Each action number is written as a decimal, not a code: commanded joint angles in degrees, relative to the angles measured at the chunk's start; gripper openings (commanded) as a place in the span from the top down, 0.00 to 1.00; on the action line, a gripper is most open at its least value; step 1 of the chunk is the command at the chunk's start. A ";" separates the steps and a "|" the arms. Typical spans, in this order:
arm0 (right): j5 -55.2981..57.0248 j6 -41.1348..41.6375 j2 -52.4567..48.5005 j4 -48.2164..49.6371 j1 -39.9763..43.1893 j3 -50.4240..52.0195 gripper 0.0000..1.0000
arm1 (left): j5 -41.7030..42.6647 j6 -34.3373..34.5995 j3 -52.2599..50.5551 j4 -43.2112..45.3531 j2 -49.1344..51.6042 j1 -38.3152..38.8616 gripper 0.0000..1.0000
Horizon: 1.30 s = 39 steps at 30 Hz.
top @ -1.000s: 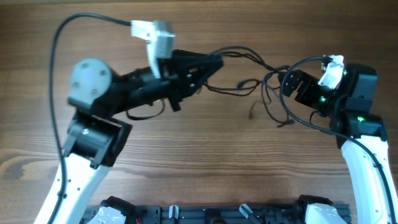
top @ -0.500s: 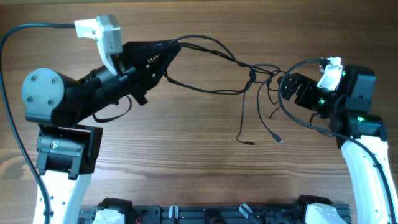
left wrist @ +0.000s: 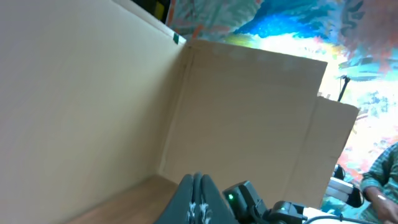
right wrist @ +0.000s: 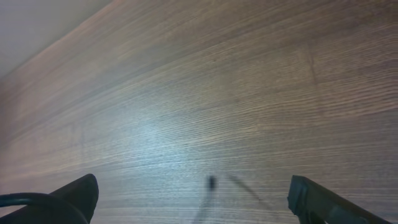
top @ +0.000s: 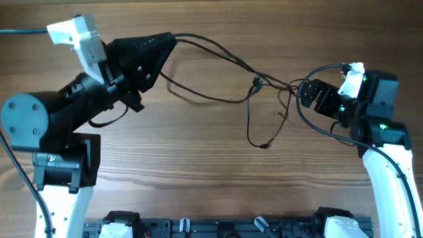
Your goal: Untangle cables
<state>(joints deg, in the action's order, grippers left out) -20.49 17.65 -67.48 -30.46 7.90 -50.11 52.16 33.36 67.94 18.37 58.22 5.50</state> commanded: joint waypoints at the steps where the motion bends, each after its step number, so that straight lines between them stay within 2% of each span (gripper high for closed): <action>1: 7.04 -1.14 -0.24 -0.61 0.33 -0.09 0.00 | -6.01 0.42 0.98 3.74 -2.45 -0.92 0.96; 6: 7.23 -1.18 -0.24 -0.76 0.31 -0.09 0.00 | -12.02 -0.13 0.98 4.61 -2.34 -0.92 0.96; 11: 7.67 -1.18 -0.24 -1.38 0.31 -0.09 0.00 | -12.20 -0.11 0.98 2.93 -2.23 -2.71 0.96; 17: 7.15 -1.22 -0.24 -1.38 0.31 -0.09 0.01 | -12.17 -0.13 0.98 -6.29 -2.14 -4.39 0.96; 21: -3.65 -8.50 -0.24 -0.48 0.31 -0.09 0.00 | -11.58 -0.11 0.98 -13.77 -0.39 -4.39 0.96; 22: -7.21 -10.82 -0.24 -0.31 0.31 -0.09 0.00 | -11.52 -0.13 0.96 -16.70 0.44 -4.39 0.85; 23: -8.83 -11.69 -0.24 -0.28 0.31 -0.09 0.00 | -11.54 -0.13 0.96 -19.21 1.18 -4.39 0.65; 24: -9.01 -11.65 -0.24 -0.28 0.31 -0.09 0.00 | -11.54 -0.13 0.96 -21.94 2.16 -4.39 0.55; 25: -9.01 -11.65 -0.24 -0.28 0.31 -0.09 0.00 | -11.58 -0.15 0.96 -24.57 3.30 -4.39 0.55; 27: -8.96 -11.65 -0.24 -0.28 0.31 -0.09 0.00 | -12.37 -0.44 0.96 -28.61 5.33 -4.39 0.72; 29: -8.94 -11.67 -0.24 -0.28 0.31 -0.09 0.00 | -15.98 -2.10 0.96 -34.10 7.80 -4.39 0.82; 32: -8.94 -11.69 -0.24 -0.28 0.31 -0.09 0.00 | -20.96 -2.08 0.96 -39.56 9.97 -4.39 0.82; 33: -8.92 -11.69 -0.24 -0.28 0.31 -0.09 0.00 | -21.64 -2.08 0.96 -41.22 10.78 -4.39 0.78; 35: -8.94 -11.67 -0.24 -0.22 0.31 -0.09 0.00 | -21.62 -2.08 0.96 -43.15 11.98 -4.33 0.42; 37: -8.94 -11.67 -0.24 -0.13 0.31 -0.09 0.00 | -21.62 -3.34 0.96 -45.77 12.90 -3.67 0.14; 39: -8.94 -11.67 -0.24 -0.13 0.31 -0.09 0.00 | -21.64 -8.09 0.96 -49.64 13.99 -2.10 0.03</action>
<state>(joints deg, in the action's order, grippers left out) -28.32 7.20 -67.51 -30.87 8.08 -50.11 31.44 30.96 68.62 -28.29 70.83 1.69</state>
